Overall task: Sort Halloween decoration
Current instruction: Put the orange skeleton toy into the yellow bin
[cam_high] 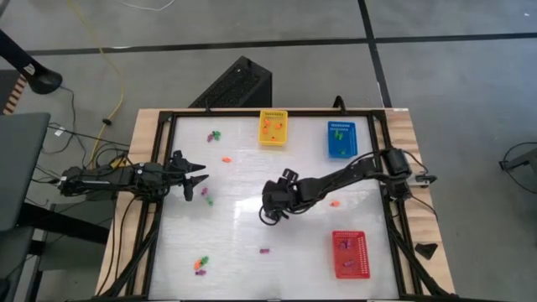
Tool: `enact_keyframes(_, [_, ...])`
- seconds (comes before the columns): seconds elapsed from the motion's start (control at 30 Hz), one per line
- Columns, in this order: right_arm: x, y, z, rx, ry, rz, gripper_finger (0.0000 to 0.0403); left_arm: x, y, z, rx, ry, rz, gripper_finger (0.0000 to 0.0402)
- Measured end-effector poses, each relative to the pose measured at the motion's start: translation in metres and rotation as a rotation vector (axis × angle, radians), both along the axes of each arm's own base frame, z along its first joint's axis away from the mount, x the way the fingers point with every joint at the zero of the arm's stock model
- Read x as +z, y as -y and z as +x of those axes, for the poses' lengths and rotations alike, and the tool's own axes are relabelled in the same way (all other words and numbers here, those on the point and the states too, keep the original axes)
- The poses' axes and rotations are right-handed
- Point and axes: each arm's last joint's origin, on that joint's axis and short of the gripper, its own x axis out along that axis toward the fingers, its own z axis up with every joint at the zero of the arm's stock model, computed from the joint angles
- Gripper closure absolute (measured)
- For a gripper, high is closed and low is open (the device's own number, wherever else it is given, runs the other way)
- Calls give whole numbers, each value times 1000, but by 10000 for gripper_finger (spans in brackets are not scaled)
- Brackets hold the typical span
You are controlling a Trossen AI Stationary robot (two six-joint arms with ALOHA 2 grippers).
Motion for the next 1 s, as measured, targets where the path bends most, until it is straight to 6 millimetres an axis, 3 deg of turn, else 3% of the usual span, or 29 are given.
enact_keyframes(0.4, [-16, -11, -8, 99, -24, 14, 171, 0, 0, 0, 0, 0, 0, 233])
enact_keyframes(0.77, [-10, -26, -1, 232, 71, -31, 171, 0, 0, 0, 1, -1, 0, 233])
enact_keyframes(1.0, [-13, -15, -2, 196, 21, -53, 171, 0, 0, 0, 1, 0, 0, 233])
